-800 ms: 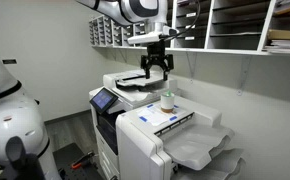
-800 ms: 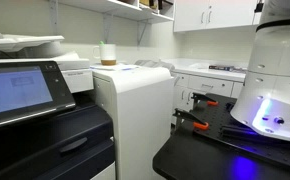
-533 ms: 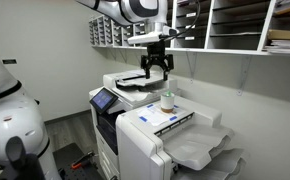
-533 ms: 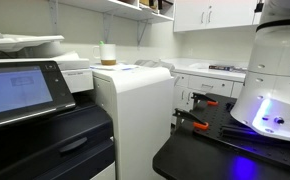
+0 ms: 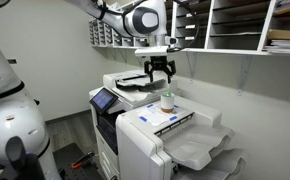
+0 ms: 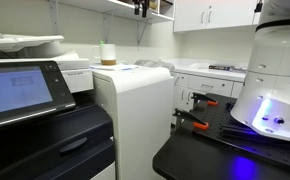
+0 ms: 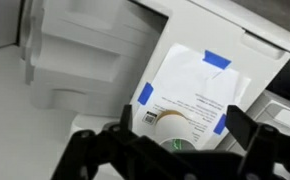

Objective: Take the green marker out of the white and brown mug

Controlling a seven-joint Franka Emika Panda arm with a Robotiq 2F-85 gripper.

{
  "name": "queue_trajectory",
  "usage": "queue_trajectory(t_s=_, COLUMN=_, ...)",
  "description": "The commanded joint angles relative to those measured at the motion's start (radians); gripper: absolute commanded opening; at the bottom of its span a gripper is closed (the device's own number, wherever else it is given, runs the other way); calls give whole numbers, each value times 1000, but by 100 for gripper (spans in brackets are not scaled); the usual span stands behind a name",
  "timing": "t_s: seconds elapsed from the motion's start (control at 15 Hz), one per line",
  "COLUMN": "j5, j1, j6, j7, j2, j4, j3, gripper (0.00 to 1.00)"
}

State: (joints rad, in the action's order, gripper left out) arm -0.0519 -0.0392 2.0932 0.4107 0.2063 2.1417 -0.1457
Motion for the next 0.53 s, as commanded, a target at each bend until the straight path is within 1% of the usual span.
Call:
queue_trajectory(t_s=0.0, j5=97, j1=19, j6=171, j7=78, j2=-122, j4=-37, j3=3, gripper=100)
queue_trajectory(t_s=0.07, j5=124, j1=20, j6=228, j7=87, j2=-163, j4=-48, j3=11, gripper=100)
queue_trajectory(t_s=0.27, j5=189, j1=12, j6=306, j7=80, j2=-283, j4=-108, j3=48, gripper=100)
queue_trajectory(t_s=0.33, j5=193, j1=7, j6=323, j7=72, j2=-319, j4=-132, j3=62, gripper=90)
queue_trajectory(t_s=0.4, j5=197, j1=2, j6=330, j7=67, j2=-354, j4=-159, j3=74, gripper=72)
queue_trajectory(t_s=0.47, j5=196, j1=-4, j6=332, j7=58, j2=-384, j4=-186, j3=84, gripper=66)
